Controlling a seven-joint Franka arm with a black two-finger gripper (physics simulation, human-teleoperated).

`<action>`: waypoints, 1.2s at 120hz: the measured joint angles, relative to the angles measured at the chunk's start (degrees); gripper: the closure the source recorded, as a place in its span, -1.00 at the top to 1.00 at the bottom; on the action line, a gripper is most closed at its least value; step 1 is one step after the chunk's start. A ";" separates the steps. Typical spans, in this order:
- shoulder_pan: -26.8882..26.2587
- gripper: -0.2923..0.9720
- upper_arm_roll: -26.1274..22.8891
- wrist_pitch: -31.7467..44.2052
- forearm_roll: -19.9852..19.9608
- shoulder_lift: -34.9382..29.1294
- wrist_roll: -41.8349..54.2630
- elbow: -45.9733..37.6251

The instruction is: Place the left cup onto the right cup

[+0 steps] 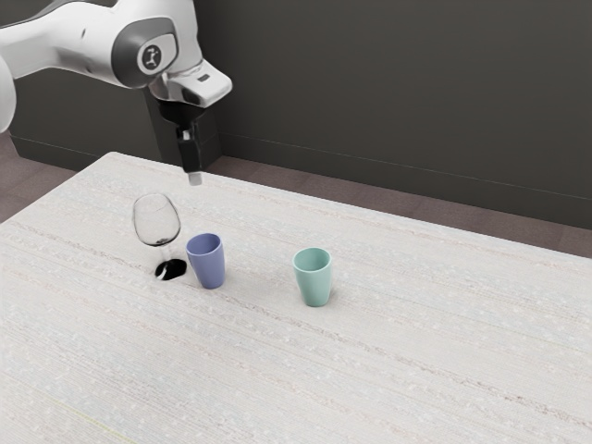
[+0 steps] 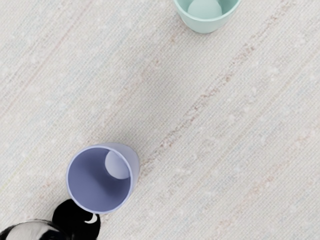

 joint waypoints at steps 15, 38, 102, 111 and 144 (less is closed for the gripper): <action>1.61 0.54 0.02 1.12 -1.73 0.79 0.36 -2.46; 3.52 0.54 0.11 6.65 -2.27 7.05 1.19 -4.79; 4.85 0.54 1.33 18.00 -3.34 20.30 6.09 -4.18; 4.85 0.54 1.35 18.73 -3.59 20.05 6.22 -5.09; 4.82 -0.13 1.42 20.32 -3.64 20.08 6.19 -8.01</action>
